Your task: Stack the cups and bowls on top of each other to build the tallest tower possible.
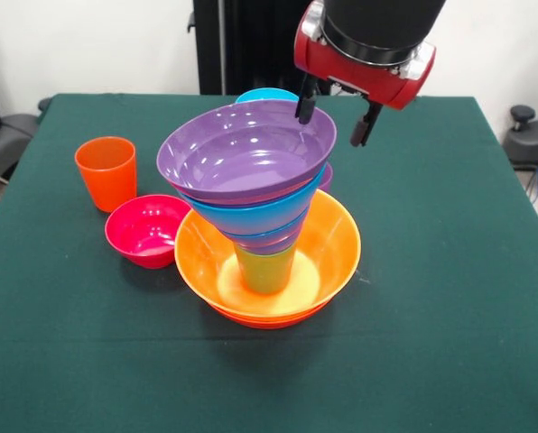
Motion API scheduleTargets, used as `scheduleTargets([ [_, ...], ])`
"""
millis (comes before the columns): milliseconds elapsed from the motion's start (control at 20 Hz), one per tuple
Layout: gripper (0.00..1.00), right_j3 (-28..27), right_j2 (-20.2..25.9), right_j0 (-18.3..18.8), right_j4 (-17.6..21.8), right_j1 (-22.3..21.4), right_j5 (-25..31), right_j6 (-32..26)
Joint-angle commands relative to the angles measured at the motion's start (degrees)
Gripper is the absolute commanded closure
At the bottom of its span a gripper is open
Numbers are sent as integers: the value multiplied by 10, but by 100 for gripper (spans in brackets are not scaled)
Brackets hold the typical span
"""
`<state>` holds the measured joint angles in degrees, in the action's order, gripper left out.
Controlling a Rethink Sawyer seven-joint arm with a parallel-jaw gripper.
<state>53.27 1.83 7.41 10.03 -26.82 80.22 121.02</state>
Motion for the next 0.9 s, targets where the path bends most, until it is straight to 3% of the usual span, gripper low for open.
scheduleTargets([
  [50,0,-13,51,-18,25,29,53,-79],
  [500,0,8,44,-27,16,6,53,-66],
  [900,0,87,43,-38,-7,-44,26,-62],
])
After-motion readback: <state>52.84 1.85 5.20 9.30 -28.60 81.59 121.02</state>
